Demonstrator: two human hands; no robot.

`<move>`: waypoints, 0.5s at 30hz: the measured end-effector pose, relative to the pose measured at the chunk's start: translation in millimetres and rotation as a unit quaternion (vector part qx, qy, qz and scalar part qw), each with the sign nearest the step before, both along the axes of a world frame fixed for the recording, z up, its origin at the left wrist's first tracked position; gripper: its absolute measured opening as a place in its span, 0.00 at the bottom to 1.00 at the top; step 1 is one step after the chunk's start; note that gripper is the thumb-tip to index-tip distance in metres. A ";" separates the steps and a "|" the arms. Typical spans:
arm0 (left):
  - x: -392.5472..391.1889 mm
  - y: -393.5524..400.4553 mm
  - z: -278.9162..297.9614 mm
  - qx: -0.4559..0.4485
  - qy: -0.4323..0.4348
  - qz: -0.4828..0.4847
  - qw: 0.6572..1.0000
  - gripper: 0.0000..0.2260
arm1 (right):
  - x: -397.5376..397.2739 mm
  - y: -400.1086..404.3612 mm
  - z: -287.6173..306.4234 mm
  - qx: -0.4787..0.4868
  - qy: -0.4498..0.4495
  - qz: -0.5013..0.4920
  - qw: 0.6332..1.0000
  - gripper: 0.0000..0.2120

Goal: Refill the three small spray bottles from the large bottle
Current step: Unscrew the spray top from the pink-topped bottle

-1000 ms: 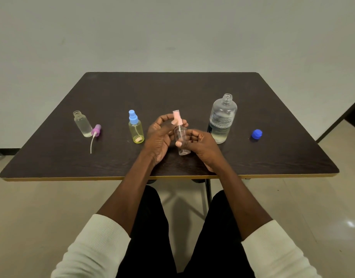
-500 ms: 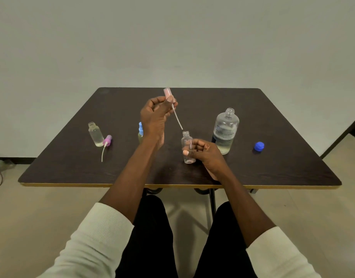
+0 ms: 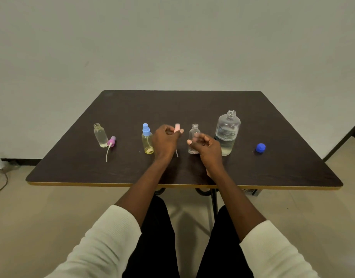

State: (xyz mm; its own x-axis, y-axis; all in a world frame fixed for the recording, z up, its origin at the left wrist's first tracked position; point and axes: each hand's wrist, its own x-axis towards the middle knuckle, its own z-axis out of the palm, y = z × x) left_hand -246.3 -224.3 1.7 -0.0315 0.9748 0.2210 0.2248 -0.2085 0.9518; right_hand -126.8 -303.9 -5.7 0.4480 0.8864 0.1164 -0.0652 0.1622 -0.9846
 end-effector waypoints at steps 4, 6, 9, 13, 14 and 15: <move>6.5 6.8 -14.6 0.021 0.136 0.011 0.990 0.11 | 3.1 5.8 -2.1 -0.010 -0.016 -0.023 1.000 0.10; 11.7 12.6 -16.2 0.026 0.189 0.024 0.981 0.11 | 3.4 8.8 -3.4 -0.020 -0.028 -0.027 0.999 0.11; 18.9 16.9 -15.2 0.020 0.227 0.042 0.973 0.12 | 2.9 10.5 -5.6 -0.031 -0.058 -0.038 0.997 0.12; 25.0 19.5 -19.2 0.022 0.229 0.049 0.972 0.12 | 1.9 7.3 -6.6 -0.017 -0.083 -0.058 0.995 0.12; 25.7 20.4 -20.4 0.022 0.227 0.047 0.973 0.12 | 1.4 7.1 -6.6 -0.014 -0.089 -0.062 0.994 0.12; 26.4 20.7 -21.1 0.022 0.225 0.043 0.973 0.12 | 0.7 7.1 -6.8 -0.012 -0.095 -0.065 0.993 0.12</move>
State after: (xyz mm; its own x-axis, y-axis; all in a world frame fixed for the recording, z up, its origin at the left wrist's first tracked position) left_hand -219.9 -203.5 -19.4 -0.0024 0.9624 0.2716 0.6349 -0.2084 0.7440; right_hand -126.1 -296.8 -12.5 0.5317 0.8256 0.1889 0.1419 0.1331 -0.9809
